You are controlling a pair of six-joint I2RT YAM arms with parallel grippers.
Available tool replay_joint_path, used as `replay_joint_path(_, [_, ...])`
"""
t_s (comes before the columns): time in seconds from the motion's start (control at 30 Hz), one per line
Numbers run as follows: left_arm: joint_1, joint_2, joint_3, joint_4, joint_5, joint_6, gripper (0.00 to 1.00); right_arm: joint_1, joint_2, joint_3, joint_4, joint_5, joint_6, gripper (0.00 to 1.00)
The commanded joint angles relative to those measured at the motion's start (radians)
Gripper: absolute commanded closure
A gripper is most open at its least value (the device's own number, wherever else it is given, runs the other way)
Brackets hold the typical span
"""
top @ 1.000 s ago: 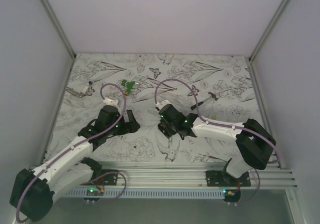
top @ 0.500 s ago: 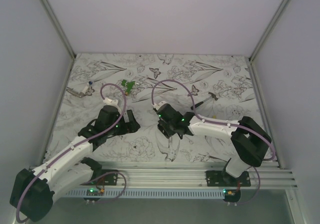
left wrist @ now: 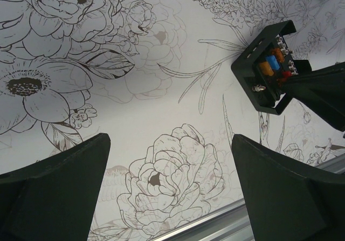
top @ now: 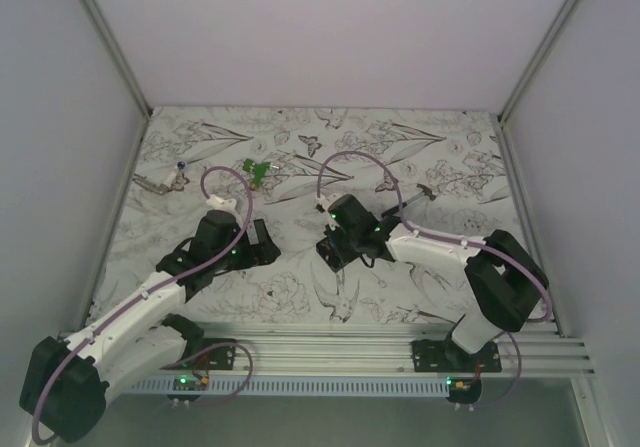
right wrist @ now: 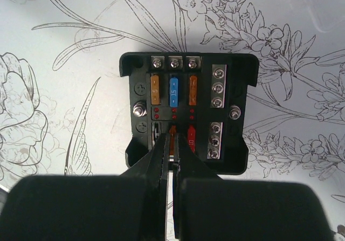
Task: Snap on the fuse box
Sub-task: Install the fuse at the fuse box base.
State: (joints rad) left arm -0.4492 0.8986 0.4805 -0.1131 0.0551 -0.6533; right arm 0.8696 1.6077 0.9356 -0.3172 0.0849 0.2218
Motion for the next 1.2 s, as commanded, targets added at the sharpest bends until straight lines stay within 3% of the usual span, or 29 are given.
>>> replay_joint_path(0.0, [0.008,0.002,0.013,-0.029,0.009,0.016,0.00,-0.048,0.009,-0.090,0.012,-0.097,-0.007,1.00])
replay_joint_path(0.6, [0.009,0.001,0.013,-0.030,-0.003,0.018,0.00,-0.025,-0.002,-0.118,0.102,-0.115,0.049,1.00])
replay_joint_path(0.83, [0.009,-0.007,0.012,-0.035,-0.015,0.021,0.00,0.039,-0.010,-0.100,0.092,-0.011,0.078,1.00])
replay_joint_path(0.93, [0.009,-0.003,0.013,-0.036,-0.010,0.020,0.00,0.046,-0.032,-0.114,0.081,0.018,0.084,0.91])
replay_joint_path(1.17, [0.008,-0.003,0.014,-0.035,-0.009,0.021,0.00,0.064,-0.082,-0.087,0.080,0.045,0.071,0.84])
